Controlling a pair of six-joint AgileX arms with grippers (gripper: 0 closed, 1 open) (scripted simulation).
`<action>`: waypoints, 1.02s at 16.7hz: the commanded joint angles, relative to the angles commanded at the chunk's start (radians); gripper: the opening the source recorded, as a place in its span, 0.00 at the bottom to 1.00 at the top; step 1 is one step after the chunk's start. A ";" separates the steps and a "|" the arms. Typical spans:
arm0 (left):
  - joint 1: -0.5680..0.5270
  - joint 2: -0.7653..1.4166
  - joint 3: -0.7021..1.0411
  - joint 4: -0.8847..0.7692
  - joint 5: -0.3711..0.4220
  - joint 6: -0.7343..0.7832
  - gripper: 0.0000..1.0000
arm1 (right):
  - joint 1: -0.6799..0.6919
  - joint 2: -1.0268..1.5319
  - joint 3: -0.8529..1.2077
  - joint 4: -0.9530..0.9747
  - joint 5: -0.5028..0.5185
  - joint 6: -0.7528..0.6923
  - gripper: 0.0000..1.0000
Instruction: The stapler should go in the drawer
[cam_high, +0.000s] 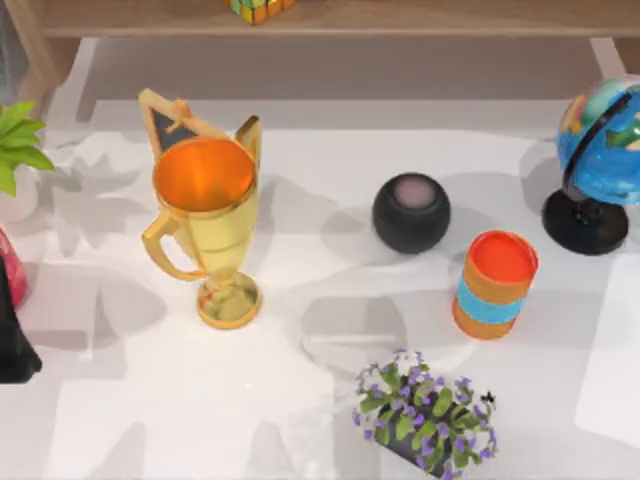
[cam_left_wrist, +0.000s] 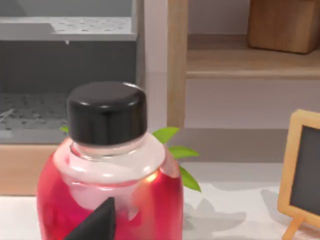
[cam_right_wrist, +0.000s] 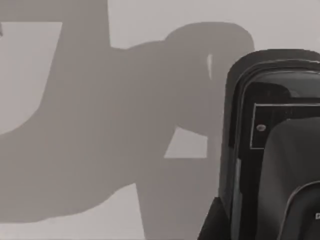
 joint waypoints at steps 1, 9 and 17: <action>0.000 0.000 0.000 0.000 0.000 0.000 1.00 | -0.001 0.004 0.002 -0.005 0.000 0.001 0.00; 0.000 0.000 0.000 0.000 0.000 0.000 1.00 | 0.006 0.015 0.002 0.007 -0.028 -0.020 0.00; 0.000 0.000 0.000 0.000 0.000 0.000 1.00 | 0.000 -0.005 -0.055 0.043 0.000 0.002 0.00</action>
